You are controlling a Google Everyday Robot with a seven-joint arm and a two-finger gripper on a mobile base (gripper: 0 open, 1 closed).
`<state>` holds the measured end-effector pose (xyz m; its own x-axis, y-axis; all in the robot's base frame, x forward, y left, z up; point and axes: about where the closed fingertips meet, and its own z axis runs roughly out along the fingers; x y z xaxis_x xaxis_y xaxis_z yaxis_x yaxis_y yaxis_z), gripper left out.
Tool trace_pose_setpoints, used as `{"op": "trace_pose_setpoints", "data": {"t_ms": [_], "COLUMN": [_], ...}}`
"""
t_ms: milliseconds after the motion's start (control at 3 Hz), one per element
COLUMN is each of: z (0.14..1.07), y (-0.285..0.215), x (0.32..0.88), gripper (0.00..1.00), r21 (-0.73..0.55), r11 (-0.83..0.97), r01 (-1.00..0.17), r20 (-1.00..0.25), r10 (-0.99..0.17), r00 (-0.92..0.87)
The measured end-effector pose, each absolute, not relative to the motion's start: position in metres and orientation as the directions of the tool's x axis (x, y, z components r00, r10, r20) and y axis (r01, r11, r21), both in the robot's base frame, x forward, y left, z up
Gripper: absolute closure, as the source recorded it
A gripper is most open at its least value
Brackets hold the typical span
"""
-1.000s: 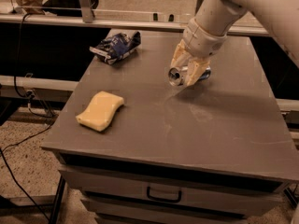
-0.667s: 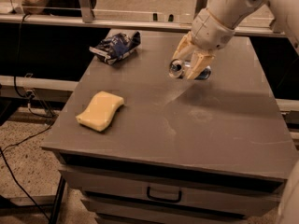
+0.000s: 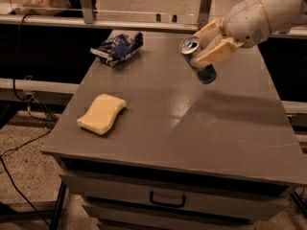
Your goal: Place redbull can upright
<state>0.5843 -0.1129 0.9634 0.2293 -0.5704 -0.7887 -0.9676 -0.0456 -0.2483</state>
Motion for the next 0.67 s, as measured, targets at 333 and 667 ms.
{"op": "trace_pose_setpoints", "data": {"t_ms": [333, 667], "z": [1.003, 1.009], "y": [-0.097, -0.093], "x": [0.547, 0.525], "gripper": [1.00, 1.00], "r21": [-0.198, -0.097], "r11": [0.094, 0.239], "r01": [-0.976, -0.966], "r20": [-0.912, -0.964], "r10": [-0.383, -0.264], "r00": [0.148, 0.032]}}
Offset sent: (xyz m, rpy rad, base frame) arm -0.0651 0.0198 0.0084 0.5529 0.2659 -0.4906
